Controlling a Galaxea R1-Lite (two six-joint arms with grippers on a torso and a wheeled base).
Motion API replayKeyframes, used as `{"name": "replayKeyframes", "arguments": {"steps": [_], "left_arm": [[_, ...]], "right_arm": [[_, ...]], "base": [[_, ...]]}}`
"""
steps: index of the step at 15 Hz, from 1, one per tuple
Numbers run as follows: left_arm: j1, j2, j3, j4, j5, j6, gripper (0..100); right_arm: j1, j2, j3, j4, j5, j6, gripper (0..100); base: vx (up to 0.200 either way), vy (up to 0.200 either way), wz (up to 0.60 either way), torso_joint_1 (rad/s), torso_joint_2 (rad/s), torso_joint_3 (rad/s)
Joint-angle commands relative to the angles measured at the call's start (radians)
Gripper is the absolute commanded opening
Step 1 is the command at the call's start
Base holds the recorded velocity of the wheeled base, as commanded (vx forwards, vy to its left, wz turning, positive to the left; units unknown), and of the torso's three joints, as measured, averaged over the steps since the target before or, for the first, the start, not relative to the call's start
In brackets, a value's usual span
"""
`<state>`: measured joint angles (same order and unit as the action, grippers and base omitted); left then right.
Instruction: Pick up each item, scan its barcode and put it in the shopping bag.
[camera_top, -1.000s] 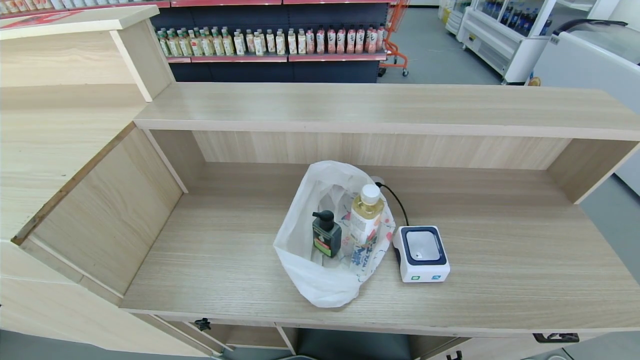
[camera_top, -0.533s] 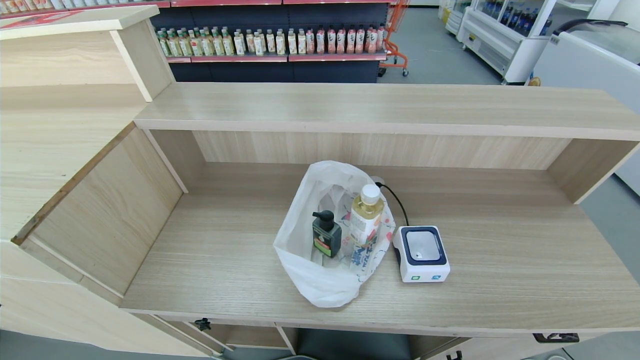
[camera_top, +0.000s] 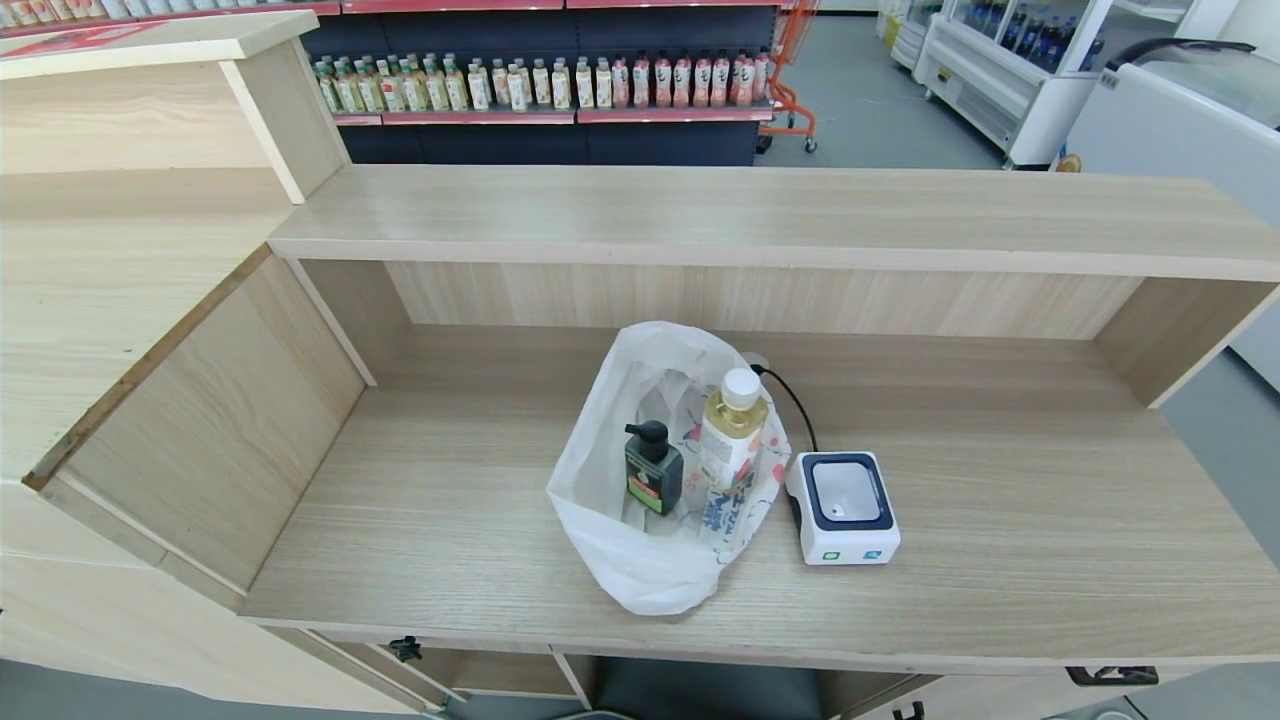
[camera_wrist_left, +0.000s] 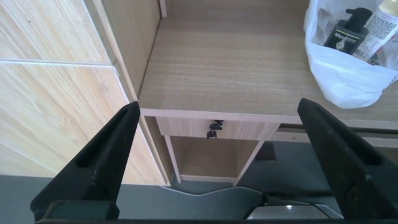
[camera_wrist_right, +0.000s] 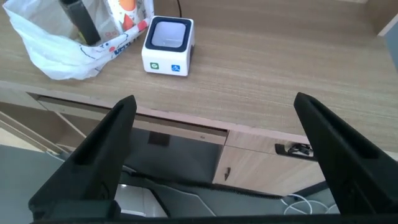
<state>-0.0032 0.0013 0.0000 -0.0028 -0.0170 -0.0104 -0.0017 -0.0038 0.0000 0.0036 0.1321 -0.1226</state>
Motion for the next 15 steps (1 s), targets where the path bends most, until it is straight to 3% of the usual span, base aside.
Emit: {"name": "replayKeyframes", "arguments": {"steps": [1, 12, 15], "left_arm": [[0.000, 0.000, 0.000, 0.000, 0.000, 0.003, 100], [0.000, 0.000, 0.000, 0.000, 0.000, 0.009, 100], [0.000, 0.000, 0.000, 0.000, 0.000, 0.006, 100]], "right_arm": [[0.000, 0.004, 0.000, 0.001, 0.000, 0.000, 100], [0.000, 0.004, 0.000, 0.001, 0.000, 0.000, 100], [0.000, 0.004, 0.000, 0.001, 0.000, 0.003, 100]], "base": [[0.000, -0.200, 0.00, 0.002, 0.00, 0.002], [0.000, -0.200, 0.00, 0.005, 0.00, 0.001], [0.000, 0.000, 0.00, 0.000, 0.00, 0.000]]}}
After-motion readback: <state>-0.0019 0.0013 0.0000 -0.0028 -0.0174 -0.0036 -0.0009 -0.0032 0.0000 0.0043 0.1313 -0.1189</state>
